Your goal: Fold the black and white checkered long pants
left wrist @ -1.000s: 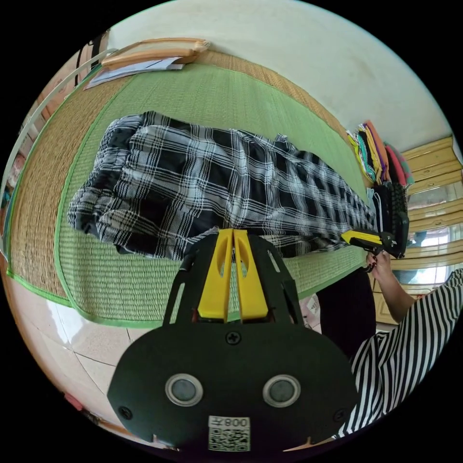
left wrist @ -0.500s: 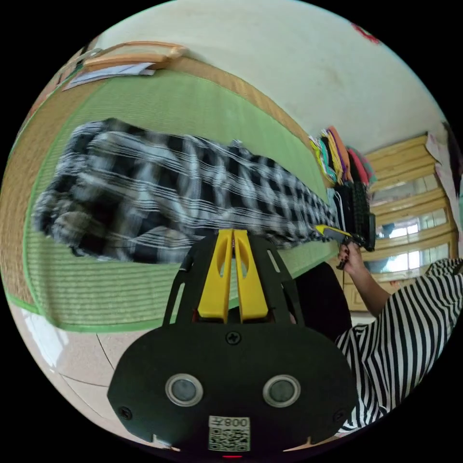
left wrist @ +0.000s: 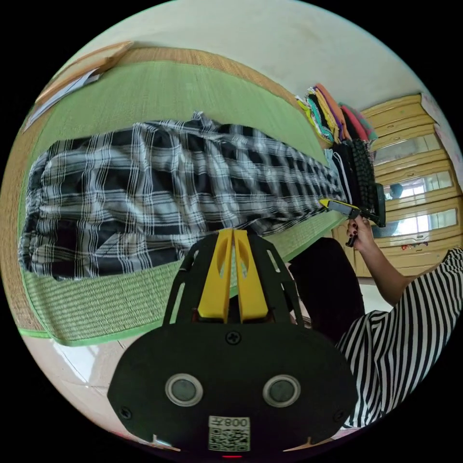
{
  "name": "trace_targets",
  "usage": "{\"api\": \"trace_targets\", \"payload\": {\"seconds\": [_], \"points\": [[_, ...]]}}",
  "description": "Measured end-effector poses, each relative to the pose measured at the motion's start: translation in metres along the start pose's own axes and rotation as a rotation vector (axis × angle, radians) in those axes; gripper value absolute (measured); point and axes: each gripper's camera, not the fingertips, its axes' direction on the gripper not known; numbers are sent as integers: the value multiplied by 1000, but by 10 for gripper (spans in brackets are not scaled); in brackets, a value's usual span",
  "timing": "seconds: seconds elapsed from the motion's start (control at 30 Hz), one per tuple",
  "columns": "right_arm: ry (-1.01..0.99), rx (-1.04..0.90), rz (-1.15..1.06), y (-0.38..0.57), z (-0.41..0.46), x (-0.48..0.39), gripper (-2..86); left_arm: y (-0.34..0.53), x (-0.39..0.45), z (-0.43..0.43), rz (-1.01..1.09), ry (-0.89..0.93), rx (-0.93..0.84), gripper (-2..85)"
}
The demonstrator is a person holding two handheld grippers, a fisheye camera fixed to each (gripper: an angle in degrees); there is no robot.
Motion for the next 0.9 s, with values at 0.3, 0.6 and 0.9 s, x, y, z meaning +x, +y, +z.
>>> {"api": "trace_targets", "payload": {"seconds": [0.3,0.6,0.9], "points": [[63,144,193,56,-30,82,0,-61,81,-29,105,-14,35,1],[-20,183,323,125,-15,158,0,-165,121,-42,23,-246,-4,2],[-139,258,384,185,-15,199,5,-188,180,-84,-45,-206,-35,3]]}}
